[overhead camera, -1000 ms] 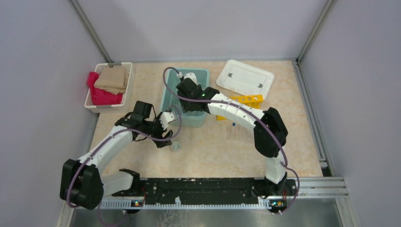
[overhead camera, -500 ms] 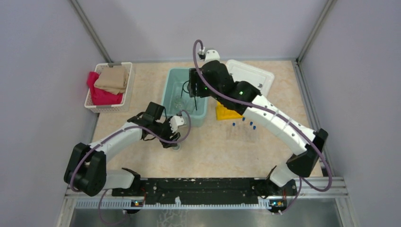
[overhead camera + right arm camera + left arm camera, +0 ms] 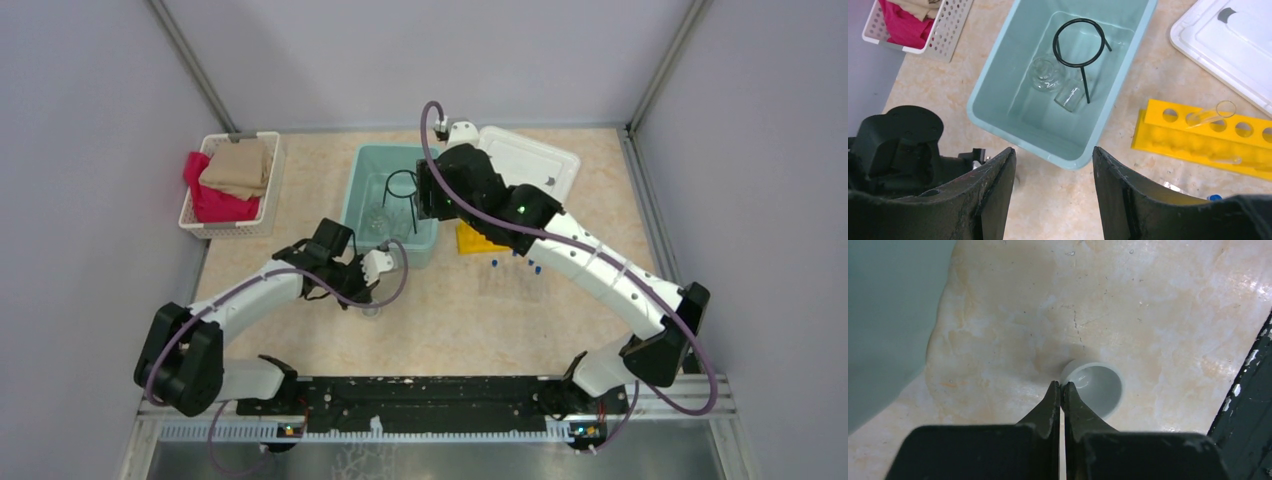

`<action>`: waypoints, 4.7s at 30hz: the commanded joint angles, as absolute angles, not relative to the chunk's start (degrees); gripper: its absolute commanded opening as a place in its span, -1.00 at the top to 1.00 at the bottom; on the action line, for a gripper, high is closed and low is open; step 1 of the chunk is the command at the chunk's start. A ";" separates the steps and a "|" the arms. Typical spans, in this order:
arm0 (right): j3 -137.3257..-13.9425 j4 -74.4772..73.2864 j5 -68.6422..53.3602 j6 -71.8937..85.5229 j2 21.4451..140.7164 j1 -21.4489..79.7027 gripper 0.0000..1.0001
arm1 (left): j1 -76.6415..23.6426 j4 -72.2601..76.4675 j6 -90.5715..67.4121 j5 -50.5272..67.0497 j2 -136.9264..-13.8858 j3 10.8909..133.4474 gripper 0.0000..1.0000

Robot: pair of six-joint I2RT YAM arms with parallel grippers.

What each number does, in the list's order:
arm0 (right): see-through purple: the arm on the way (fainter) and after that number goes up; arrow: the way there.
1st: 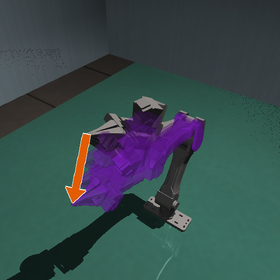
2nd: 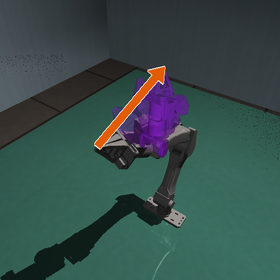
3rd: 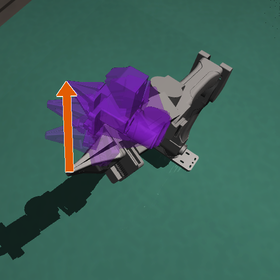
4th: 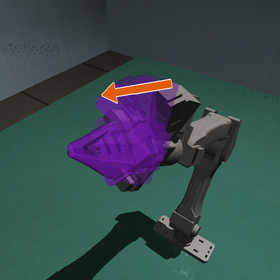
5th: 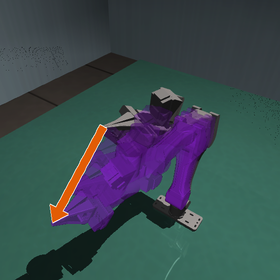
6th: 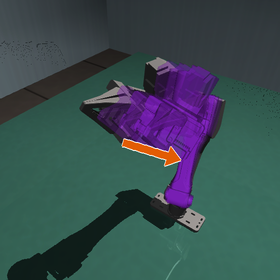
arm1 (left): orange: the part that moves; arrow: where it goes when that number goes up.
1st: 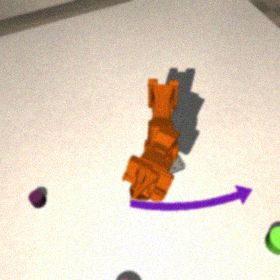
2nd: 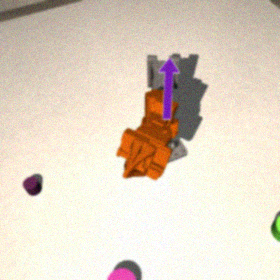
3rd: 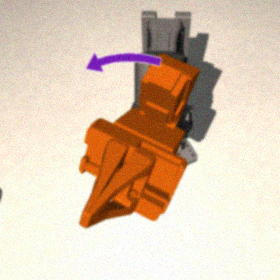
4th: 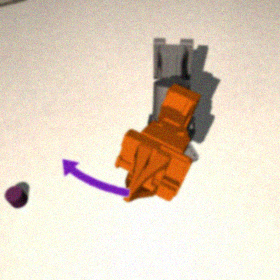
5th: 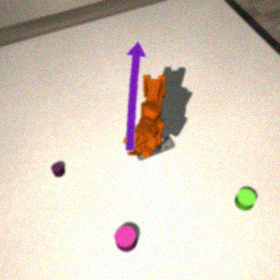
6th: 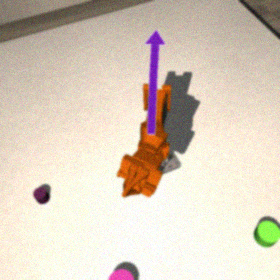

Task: Organize the chemistry lab equipment

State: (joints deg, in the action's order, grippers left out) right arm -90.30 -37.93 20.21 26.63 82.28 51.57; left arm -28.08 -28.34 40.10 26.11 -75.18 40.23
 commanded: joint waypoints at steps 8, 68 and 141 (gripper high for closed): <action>-91.39 -38.22 26.24 25.77 76.98 51.32 -0.14 | -28.54 -45.84 41.23 31.20 -67.48 55.20 1.00; -99.13 -39.47 12.72 42.63 119.19 -5.38 -0.39 | -22.40 -28.56 30.99 21.57 -98.01 76.10 -0.56; -98.20 -17.24 13.54 24.18 73.76 16.04 1.00 | -16.50 -46.05 28.26 30.09 -76.35 98.56 -0.98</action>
State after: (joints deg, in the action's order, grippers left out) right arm -94.56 -25.17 7.94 32.60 77.58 9.06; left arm -16.51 -43.72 32.01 27.70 -75.68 94.80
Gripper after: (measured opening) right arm 0.009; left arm 0.989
